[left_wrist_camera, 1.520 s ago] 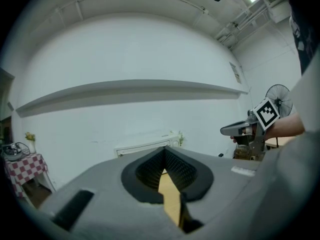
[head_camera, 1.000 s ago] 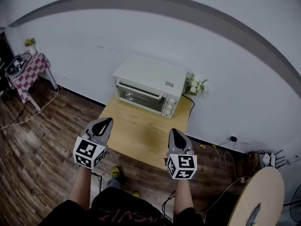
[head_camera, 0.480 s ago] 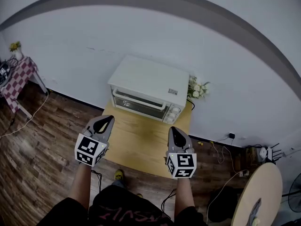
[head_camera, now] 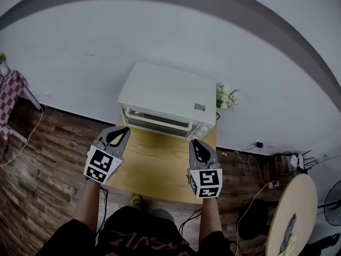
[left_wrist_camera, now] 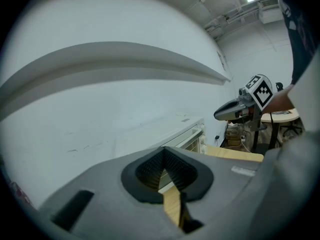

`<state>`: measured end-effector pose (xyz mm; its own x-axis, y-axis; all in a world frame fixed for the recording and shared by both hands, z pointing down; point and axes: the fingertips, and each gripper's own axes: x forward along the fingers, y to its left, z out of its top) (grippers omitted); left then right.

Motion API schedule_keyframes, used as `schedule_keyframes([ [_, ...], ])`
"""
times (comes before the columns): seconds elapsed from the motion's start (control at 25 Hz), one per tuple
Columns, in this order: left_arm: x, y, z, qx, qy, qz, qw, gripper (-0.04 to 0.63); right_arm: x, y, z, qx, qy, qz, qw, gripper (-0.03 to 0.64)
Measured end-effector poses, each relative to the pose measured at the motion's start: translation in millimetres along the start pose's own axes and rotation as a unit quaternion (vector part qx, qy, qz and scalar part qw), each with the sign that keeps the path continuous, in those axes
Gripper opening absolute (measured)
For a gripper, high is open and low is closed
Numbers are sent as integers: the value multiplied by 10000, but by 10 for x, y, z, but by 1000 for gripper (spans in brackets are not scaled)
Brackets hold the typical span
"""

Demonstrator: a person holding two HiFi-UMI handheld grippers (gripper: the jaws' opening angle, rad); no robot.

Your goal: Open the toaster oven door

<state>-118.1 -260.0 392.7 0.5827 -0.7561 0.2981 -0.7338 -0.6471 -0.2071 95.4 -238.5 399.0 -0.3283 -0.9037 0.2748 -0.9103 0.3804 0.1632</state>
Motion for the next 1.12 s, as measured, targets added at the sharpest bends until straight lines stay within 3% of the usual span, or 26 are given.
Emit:
schedule_keyframes([
  [0.36, 375, 153, -116, 533, 436, -388, 9969, 66, 363, 18, -49, -767, 400, 367, 9956, 69],
  [0.56, 553, 140, -180, 788, 678, -541, 9931, 89, 499, 29, -133, -1430, 723, 806, 9838, 96],
  [0.76, 725, 140, -255, 1174, 975, -734, 9856, 100, 633, 29, -161, -1793, 874, 1113, 9736, 104],
  [1.12, 934, 133, -463, 1805, 1612, -1053, 9645, 152, 847, 69, -226, -2323, 1097, 1465, 9553, 122],
])
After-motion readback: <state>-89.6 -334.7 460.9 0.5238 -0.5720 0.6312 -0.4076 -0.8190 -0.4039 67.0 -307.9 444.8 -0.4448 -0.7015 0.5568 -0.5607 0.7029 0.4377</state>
